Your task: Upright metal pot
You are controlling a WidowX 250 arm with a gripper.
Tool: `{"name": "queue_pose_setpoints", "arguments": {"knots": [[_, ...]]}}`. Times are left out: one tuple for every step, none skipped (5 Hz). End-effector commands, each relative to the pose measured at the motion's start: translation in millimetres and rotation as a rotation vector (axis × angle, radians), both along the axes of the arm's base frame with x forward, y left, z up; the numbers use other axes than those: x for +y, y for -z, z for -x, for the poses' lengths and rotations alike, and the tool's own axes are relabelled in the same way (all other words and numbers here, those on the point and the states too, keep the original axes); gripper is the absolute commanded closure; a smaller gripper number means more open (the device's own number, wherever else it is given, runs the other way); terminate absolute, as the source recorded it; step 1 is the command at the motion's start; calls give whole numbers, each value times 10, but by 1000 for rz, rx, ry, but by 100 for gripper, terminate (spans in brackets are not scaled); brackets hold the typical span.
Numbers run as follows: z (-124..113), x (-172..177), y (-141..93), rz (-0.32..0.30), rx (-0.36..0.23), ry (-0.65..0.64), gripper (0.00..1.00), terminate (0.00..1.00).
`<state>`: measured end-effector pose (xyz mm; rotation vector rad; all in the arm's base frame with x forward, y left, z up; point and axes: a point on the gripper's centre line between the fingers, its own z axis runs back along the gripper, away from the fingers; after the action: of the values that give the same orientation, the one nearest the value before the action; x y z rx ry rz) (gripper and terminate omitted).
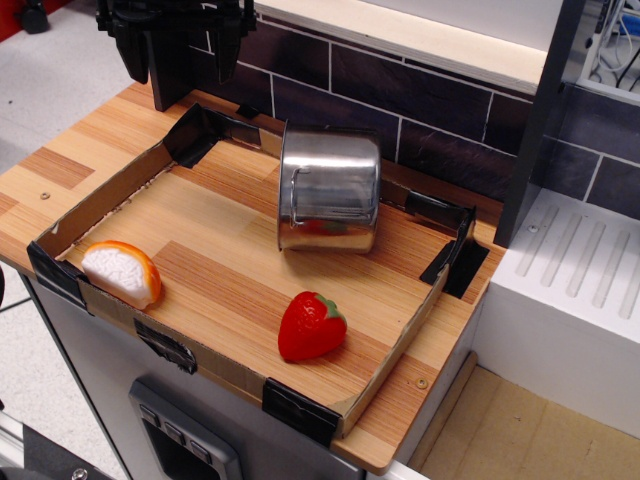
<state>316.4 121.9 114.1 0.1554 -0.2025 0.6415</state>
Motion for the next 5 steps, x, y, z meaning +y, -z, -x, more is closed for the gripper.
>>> {"name": "queue_pose_setpoints", "arguments": {"knots": [[0, 0, 0, 0, 0, 0, 0, 0], [10, -85, -134, 70, -65, 57, 0, 0], [94, -195, -323, 183, -124, 189, 0, 0], [288, -297, -547, 329, -158, 343, 0, 0], [465, -421, -556, 423, -173, 466, 0, 0]]}}
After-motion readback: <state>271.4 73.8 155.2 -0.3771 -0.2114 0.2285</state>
